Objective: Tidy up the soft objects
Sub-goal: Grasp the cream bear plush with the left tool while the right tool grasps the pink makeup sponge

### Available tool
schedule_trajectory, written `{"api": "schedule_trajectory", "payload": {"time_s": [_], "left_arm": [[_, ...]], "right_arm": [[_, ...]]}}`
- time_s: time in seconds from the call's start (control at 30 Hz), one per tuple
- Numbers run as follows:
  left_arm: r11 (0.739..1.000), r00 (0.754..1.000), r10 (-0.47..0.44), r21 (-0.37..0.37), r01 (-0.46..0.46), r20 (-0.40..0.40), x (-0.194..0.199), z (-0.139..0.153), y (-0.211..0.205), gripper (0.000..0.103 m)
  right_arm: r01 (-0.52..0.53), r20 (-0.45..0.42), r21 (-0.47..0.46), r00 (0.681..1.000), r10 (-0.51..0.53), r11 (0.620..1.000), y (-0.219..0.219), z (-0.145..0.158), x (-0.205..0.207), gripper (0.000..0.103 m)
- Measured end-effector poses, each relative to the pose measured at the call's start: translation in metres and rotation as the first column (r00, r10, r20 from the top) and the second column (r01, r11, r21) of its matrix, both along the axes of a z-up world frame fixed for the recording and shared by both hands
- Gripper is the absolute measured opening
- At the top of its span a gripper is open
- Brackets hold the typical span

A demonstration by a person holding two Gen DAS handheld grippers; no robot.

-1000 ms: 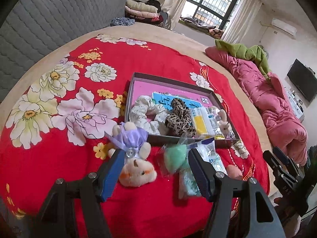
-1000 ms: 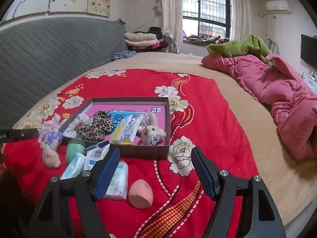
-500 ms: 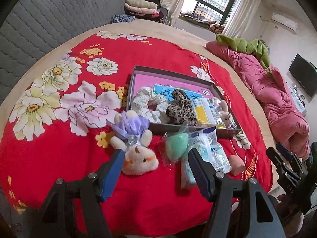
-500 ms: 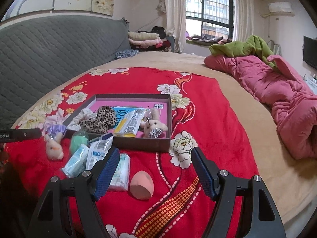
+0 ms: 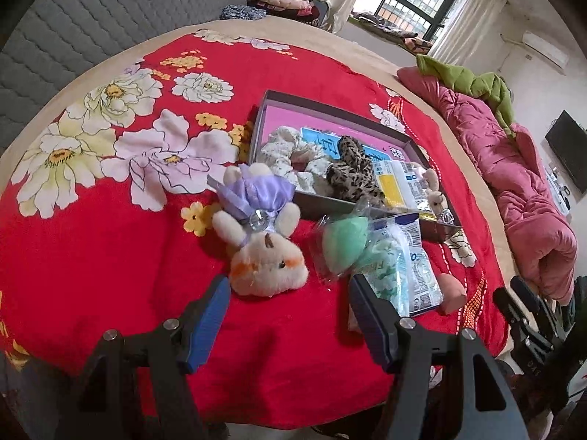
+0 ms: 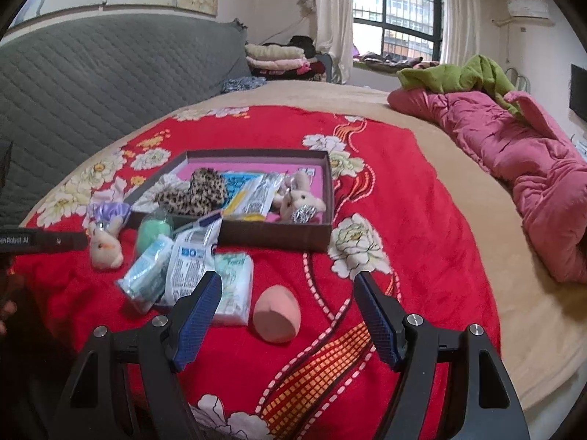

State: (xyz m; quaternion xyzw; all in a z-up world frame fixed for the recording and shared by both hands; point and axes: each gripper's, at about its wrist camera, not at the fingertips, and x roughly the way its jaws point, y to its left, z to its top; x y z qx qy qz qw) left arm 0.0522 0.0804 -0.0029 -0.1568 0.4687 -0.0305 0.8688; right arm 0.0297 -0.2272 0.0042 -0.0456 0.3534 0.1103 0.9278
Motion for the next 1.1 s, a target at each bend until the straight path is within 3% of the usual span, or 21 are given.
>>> {"api": "schedule_trajectory", "payload": {"time_s": [0.5,1.1], "left_arm": [[1.000,1.000,0.008,-0.003,-0.008,-0.001,0.009,-0.024,0.002,0.067],[0.998,0.999,0.054,-0.025,-0.054,0.000,0.033,-0.038,0.011,0.067]], "right_arm": [[0.000,-0.106,0.002,0.994,0.000,1.000,0.001,-0.038,0.015,0.076],[0.014,-0.131,-0.009,0.991,-0.015,1.000,-0.001,-0.061,0.031,0.076]]}}
